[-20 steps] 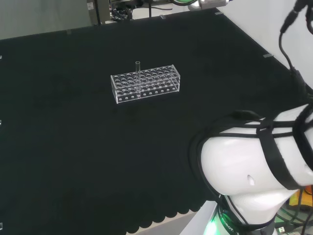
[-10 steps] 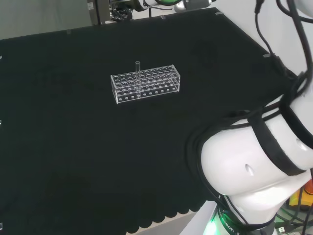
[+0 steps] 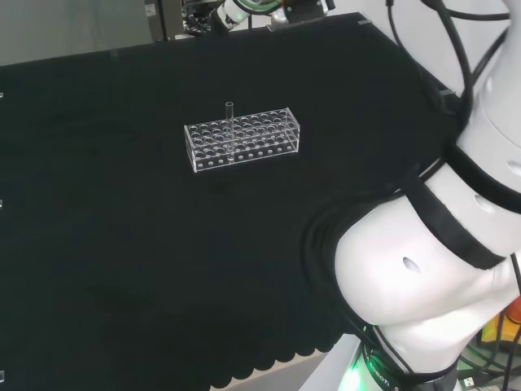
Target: Pick up the test tube.
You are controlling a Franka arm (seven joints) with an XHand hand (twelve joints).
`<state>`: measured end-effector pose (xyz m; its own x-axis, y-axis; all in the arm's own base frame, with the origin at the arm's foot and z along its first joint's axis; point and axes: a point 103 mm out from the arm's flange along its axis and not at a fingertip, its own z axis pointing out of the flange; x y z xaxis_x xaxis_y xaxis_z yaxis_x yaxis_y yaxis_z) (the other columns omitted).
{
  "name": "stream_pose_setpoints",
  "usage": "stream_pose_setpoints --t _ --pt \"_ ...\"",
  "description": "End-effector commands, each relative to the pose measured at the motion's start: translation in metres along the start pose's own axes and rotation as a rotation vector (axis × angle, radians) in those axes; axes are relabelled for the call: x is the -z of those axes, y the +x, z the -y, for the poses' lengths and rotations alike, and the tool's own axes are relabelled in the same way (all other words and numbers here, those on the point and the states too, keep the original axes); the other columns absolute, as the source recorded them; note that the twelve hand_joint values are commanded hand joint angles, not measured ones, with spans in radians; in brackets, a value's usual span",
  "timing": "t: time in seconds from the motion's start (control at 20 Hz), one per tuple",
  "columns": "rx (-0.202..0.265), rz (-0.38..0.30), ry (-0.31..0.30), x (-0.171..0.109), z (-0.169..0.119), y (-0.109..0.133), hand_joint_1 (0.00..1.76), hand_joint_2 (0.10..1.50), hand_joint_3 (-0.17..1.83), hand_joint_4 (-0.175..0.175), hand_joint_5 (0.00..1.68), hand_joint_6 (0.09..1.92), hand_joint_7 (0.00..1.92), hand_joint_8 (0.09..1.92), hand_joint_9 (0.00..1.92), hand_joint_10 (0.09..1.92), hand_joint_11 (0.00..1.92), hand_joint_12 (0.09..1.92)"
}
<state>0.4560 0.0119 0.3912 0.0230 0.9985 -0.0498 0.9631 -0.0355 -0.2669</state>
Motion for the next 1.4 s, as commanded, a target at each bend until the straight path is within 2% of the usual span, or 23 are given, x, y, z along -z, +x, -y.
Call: stream_pose_setpoints --t 0.05,0.2,0.35,0.7,1.1,1.4 --pt "-0.012 0.025 0.099 -0.021 -0.044 0.010 0.48 0.90 0.17 0.061 0.05 0.09 0.00 0.53 0.00 0.67 0.00 1.60" --pt "-0.012 0.020 0.134 -0.030 -0.056 0.011 0.51 0.90 0.16 0.103 0.05 0.09 0.00 0.42 0.00 0.63 0.00 1.58" --pt "-0.004 0.042 0.147 -0.041 -0.066 0.013 0.54 0.90 0.16 0.117 0.07 0.09 0.00 0.40 0.00 0.61 0.00 1.57" --pt "0.001 0.063 0.191 -0.066 -0.081 0.014 0.65 0.85 0.15 0.070 0.19 0.09 0.00 0.57 0.00 0.66 0.00 1.57" --pt "0.002 0.078 0.251 -0.093 -0.091 0.017 0.66 0.84 0.18 0.062 0.20 0.09 0.00 0.76 0.00 0.68 0.00 1.57" --pt "0.015 0.105 0.309 -0.116 -0.095 0.024 0.66 0.84 0.19 0.056 0.20 0.09 0.00 0.80 0.00 0.70 0.00 1.58"
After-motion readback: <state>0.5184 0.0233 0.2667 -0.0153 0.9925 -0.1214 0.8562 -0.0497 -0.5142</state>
